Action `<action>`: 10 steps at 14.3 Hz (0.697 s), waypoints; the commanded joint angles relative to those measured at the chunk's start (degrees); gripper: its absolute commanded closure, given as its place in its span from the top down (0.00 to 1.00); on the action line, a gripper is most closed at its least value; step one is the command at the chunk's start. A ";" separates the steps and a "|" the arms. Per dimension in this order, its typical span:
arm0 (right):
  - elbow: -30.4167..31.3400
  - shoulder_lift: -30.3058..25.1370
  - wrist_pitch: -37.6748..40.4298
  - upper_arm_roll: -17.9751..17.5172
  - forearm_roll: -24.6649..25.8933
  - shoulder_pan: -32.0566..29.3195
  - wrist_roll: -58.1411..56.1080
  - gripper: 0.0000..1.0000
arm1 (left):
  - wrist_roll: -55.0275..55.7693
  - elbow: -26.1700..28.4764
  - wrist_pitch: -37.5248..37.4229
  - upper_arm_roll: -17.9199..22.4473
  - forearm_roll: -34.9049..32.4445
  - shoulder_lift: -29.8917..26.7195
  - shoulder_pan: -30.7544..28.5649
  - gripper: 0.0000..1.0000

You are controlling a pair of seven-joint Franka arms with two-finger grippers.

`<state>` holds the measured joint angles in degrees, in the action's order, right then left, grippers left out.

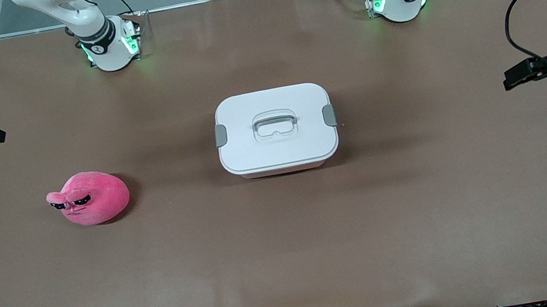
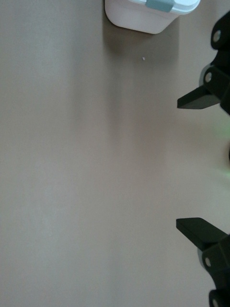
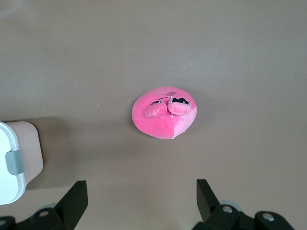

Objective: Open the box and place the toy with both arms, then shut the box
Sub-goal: 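Reach the left gripper to the white box lid handle and grasp it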

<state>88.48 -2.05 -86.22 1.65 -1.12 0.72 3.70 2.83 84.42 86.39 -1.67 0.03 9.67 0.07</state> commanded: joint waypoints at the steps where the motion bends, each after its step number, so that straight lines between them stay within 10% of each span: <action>1: 0.73 -0.76 0.09 -0.16 0.15 -0.46 0.43 1.00 | 6.45 -2.24 0.70 -1.05 0.84 1.40 1.50 1.00; 10: 0.73 -0.67 0.17 -0.16 0.15 -0.98 0.43 1.00 | 40.38 -2.15 3.08 -1.14 3.12 2.63 13.90 1.00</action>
<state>88.57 -2.05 -86.21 1.97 -1.12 0.41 3.72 37.75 83.81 89.23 -3.12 1.21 11.34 12.45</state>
